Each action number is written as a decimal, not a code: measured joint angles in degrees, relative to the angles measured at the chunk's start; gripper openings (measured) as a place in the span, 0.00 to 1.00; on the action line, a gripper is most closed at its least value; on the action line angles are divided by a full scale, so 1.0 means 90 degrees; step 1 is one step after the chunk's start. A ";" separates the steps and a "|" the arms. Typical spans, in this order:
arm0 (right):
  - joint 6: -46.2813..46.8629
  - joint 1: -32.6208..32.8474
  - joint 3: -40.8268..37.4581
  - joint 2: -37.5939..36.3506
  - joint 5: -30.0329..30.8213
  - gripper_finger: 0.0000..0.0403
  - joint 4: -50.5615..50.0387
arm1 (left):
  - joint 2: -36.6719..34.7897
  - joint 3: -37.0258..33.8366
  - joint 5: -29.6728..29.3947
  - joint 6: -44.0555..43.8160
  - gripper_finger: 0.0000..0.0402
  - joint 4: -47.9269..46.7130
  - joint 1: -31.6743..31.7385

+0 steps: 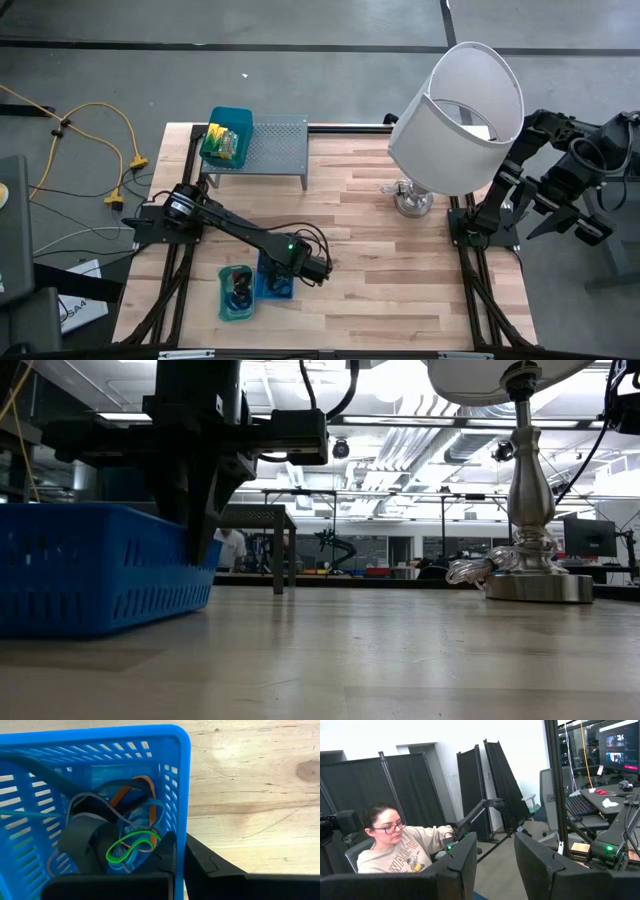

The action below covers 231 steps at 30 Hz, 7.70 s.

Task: Pick & Place Office Desk Supplies
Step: Put the blue bin on the shelf, then put the green bin on the shelf

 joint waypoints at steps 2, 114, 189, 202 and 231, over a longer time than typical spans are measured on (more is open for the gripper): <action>-0.0002 0.0000 0.0001 0.0000 -0.0001 0.30 0.0000 | 0.0000 0.0000 0.0000 -0.0007 0.01 -0.0002 0.0000; 0.0000 -0.0001 0.0000 0.0000 0.0000 0.30 0.0000 | 0.0131 0.3804 -0.1066 1.4620 0.02 -0.3260 0.5701; 0.0000 0.0001 0.0002 0.0000 -0.0002 0.30 0.0000 | 0.0021 0.3803 -0.1341 1.4822 0.43 -0.3327 0.5619; 0.0000 -0.0001 0.0000 0.0002 -0.0002 0.30 0.0000 | -0.0537 0.3803 -0.1293 1.4102 0.43 -0.3315 0.4963; 0.0000 -0.0002 0.0001 0.0001 0.0000 0.30 0.0000 | -0.0539 0.3788 -0.0970 1.2037 0.43 -0.3500 0.3345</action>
